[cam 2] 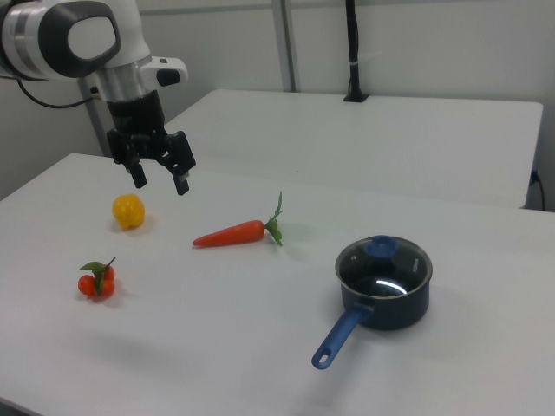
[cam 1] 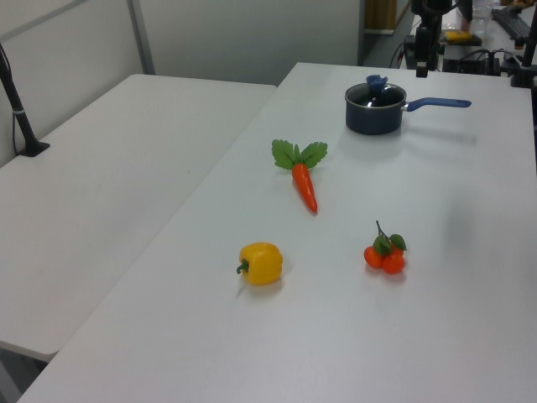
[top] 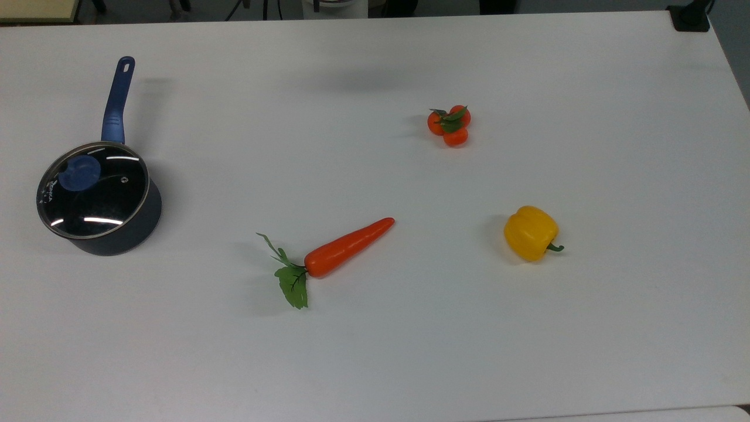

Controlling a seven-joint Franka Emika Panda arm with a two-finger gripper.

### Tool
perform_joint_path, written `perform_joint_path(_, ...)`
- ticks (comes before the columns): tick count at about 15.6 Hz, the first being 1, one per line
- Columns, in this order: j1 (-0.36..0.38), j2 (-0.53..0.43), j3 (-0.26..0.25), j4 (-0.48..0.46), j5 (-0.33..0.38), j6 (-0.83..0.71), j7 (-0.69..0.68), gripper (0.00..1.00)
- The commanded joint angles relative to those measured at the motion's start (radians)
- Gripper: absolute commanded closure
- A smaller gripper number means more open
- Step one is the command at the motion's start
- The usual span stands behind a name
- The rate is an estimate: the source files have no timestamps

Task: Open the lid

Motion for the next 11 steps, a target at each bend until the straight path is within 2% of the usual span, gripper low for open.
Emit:
perform_joint_path(1,-0.002,-0.002,-0.003,-0.005,-0.003,0.023,0.005,0.00)
perform_joint_path(6,-0.036,0.000,-0.008,0.004,-0.001,0.042,-0.020,0.00)
perform_joint_path(8,-0.108,0.015,-0.009,0.016,0.004,0.083,-0.096,0.00)
perform_joint_path(11,-0.218,0.104,-0.009,0.119,0.046,0.097,-0.161,0.00)
